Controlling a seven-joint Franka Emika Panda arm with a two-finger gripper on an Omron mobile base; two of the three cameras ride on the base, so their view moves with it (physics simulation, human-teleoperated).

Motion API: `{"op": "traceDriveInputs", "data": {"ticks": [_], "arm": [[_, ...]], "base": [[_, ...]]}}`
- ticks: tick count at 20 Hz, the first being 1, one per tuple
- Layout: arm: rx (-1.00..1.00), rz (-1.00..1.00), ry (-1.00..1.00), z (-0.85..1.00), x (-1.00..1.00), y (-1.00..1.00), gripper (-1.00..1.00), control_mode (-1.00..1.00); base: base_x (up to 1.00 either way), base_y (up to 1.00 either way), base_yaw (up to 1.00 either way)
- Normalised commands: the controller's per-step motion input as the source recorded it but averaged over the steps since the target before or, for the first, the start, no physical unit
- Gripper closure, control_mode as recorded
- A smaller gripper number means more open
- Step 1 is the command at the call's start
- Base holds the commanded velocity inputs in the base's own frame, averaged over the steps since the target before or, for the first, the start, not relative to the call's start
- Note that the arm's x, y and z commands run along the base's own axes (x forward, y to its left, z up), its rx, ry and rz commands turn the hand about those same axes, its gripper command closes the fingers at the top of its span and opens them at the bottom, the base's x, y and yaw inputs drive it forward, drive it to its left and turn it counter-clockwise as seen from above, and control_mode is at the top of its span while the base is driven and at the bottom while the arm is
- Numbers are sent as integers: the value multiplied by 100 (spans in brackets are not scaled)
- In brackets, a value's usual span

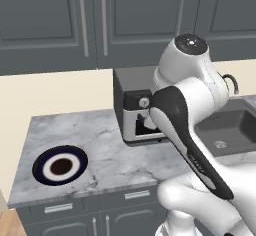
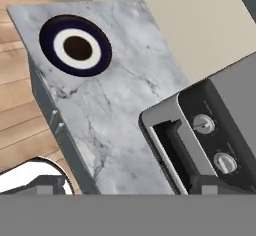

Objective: Pick up the bagel from the plate, place it on the toaster oven rack, close the door, and set the timer.

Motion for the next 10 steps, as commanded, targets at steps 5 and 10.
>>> {"op": "traceDriveInputs", "data": {"ticks": [5,10], "arm": [[25,-27,-14,-26,11,-27,-100,-100],[25,-25,-11,0,45,-19,-100,-100]], "base": [[0,0,0],[0,0,0]]}}
